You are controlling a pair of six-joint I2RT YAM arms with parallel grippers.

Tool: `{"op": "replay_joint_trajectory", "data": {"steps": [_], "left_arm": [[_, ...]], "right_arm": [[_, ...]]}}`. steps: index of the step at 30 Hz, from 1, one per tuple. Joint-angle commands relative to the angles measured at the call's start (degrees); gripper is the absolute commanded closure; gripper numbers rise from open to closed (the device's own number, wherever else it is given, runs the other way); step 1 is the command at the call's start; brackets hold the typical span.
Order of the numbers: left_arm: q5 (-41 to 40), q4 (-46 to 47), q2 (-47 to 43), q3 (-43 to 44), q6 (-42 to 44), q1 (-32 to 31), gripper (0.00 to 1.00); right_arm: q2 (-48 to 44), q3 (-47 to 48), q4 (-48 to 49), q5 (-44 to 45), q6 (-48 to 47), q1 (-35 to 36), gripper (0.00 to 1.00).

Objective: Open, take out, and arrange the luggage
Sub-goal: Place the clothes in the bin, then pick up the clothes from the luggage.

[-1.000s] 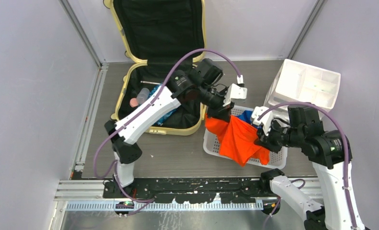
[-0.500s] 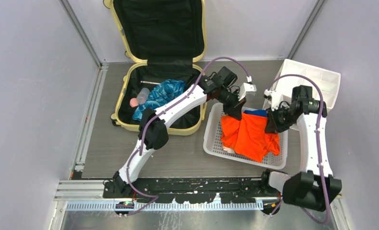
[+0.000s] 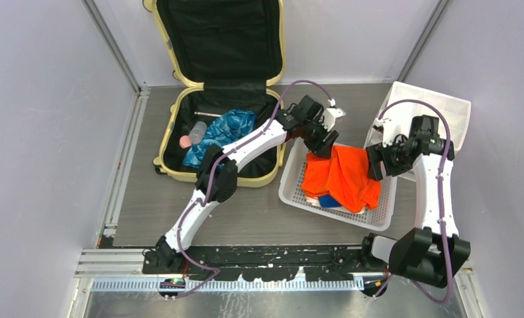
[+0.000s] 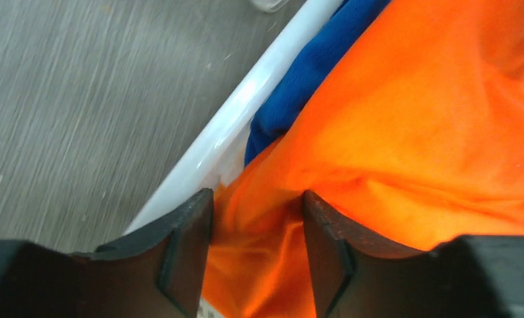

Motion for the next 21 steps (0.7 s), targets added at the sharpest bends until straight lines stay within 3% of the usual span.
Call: {"op": "replay_joint_trajectory", "data": {"steps": [1,6,12,16,18,21], "left_arm": [[-9.2,3.6,-11.8,-5.2,-1.0,0.6,0.41],[-4.8,8.6,-24.1,-16.8,-4.3,0.6,0.34],[-3.3,7.3,-39.6,-30.5,-1.6,1.4,0.31],[-1.8,7.1,-50.3,-39.4,-1.6,5.4,0.22],[-0.7,9.4,-55.9,-46.0,-2.6,8.8,0.15],[1.3,14.5,-62.2,-55.1,-6.2,15.7,0.08]], "right_arm": [[-7.9,2.9,-1.4,1.0,-0.3,-0.2,0.2],[-10.5,10.5,-7.7,-8.0,-1.7,-0.2,0.18],[-7.5,15.4,-17.9,-40.8,-10.2,-0.2,0.18],[-6.5,10.2,-10.3,-57.3,-6.9,0.3,0.18],[-5.6,7.8,-2.2,-59.0,-0.3,2.5,0.18],[-3.9,7.0,0.0,-51.2,2.8,9.6,0.18]]}}
